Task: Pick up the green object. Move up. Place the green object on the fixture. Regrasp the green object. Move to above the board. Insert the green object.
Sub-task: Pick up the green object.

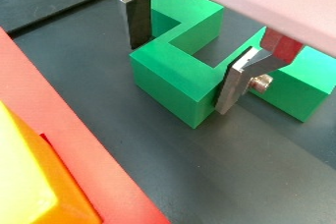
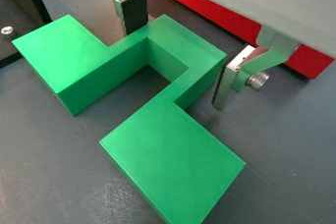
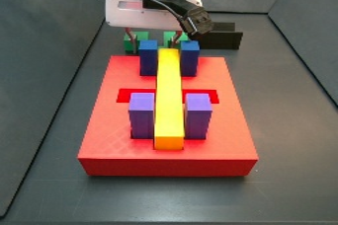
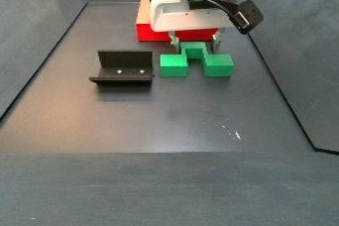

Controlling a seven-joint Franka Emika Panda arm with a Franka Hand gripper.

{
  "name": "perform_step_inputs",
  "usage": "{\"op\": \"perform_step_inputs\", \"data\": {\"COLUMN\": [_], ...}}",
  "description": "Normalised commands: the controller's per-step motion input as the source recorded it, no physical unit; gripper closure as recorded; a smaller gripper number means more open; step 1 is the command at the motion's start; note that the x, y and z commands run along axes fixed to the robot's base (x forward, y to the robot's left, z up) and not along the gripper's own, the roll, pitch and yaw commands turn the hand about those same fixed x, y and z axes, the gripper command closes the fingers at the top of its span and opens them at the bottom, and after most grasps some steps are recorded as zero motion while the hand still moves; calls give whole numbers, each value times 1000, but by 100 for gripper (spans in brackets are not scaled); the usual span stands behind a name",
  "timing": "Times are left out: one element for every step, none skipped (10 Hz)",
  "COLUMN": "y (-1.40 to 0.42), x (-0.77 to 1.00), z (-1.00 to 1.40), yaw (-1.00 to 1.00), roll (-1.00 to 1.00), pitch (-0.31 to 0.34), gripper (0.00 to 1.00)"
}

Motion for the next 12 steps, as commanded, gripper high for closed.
{"op": "perform_step_inputs", "data": {"y": [0,0,0,0,0,0,0,0,0,0,0,0], "x": [0,0,0,0,0,0,0,0,0,0,0,0], "z": [0,0,0,0,0,0,0,0,0,0,0,0], "yaw": [0,0,0,0,0,0,0,0,0,0,0,0], "roll": [0,0,0,0,0,0,0,0,0,0,0,0], "pitch": [0,0,0,0,0,0,0,0,0,0,0,0], "gripper": [0,100,100,100,100,100,100,100,100,100,100,100]}}
